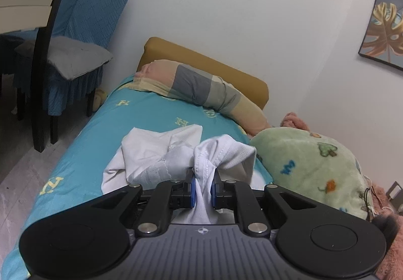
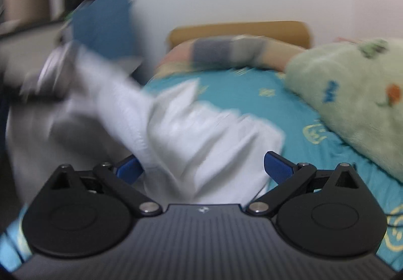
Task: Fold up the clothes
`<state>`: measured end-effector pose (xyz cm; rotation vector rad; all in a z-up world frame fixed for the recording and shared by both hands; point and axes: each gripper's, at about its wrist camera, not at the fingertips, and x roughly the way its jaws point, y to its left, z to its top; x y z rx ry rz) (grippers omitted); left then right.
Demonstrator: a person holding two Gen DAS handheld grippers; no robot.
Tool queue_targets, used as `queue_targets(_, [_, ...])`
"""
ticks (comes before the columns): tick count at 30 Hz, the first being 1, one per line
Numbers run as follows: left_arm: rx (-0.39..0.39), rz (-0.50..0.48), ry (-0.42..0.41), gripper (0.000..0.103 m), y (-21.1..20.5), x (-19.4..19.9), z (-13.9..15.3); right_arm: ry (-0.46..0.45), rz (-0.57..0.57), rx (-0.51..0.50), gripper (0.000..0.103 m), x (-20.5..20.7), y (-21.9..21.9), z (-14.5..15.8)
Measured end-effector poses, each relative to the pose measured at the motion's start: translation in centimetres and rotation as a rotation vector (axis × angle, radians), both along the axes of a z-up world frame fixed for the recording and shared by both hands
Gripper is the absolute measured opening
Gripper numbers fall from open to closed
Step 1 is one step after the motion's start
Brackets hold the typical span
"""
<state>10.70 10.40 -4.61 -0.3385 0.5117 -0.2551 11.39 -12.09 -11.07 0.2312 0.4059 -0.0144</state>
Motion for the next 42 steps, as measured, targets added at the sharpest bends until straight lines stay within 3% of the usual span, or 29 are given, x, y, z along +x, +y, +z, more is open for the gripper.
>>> queue_targets(6, [0.002, -0.010, -0.058, 0.012, 0.0, 0.2, -0.7, 0.056, -0.149, 0.140, 0.103, 2.8, -1.2, 1.4])
queue_targets(12, [-0.075, 0.053, -0.042, 0.011, 2.0, -1.0, -0.4, 0.141, -0.090, -0.099, 0.103, 3.2, 1.0, -2.3])
queue_targets(15, [-0.054, 0.070, -0.063, 0.011, 1.9, -1.5, 0.0, 0.190, -0.108, -0.045, 0.103, 2.6, -0.9, -3.1])
queue_targets(20, [-0.046, 0.088, -0.065, 0.011, 1.4, -1.9, 0.0, 0.392, -0.052, 0.007, 0.103, 2.5, -2.0, -5.3])
queue_targets(21, [-0.044, 0.091, -0.062, 0.011, 1.3, -1.9, -0.1, 0.397, -0.050, -0.003, 0.103, 2.1, -1.9, -5.4])
queue_targets(24, [-0.057, 0.104, -0.050, 0.011, 1.2, -2.0, -0.6, 0.346, -0.081, -0.084, 0.103, 0.8, -1.6, -4.9])
queue_targets(26, [-0.039, 0.110, -0.050, 0.012, 1.0, -2.1, -0.6, 0.211, -0.151, -0.153, 0.103, -0.4, -1.8, -2.8])
queue_targets(29, [-0.010, 0.091, -0.041, 0.012, 0.6, -1.9, -0.6, 0.012, -0.199, -0.119, 0.103, -1.1, -3.1, 0.8])
queue_targets(31, [0.014, 0.069, -0.016, 0.014, 0.3, -1.6, -1.0, -0.052, -0.190, -0.065, 0.103, -1.0, -4.0, 2.4])
queue_targets(33, [0.047, 0.050, 0.022, 0.017, -0.2, -1.1, -1.8, -0.084, -0.159, -0.014, 0.103, -0.9, -4.8, 3.2])
queue_targets(36, [0.115, 0.028, 0.081, 0.031, -0.9, -0.7, -2.9, -0.095, -0.104, -0.014, 0.103, -0.8, -4.9, 2.9])
queue_targets(38, [0.172, 0.009, 0.110, 0.056, -1.6, -0.9, -3.3, -0.098, -0.068, -0.022, 0.103, -0.7, -4.9, 2.6])
queue_targets(40, [0.235, -0.011, 0.133, 0.074, -2.3, -1.2, -3.6, -0.101, -0.041, -0.034, 0.103, -0.7, -4.7, 2.4])
queue_targets(42, [0.304, -0.038, 0.130, 0.084, -3.3, -2.0, -3.7, -0.095, -0.039, -0.031, 0.103, -0.9, -4.8, 2.3])
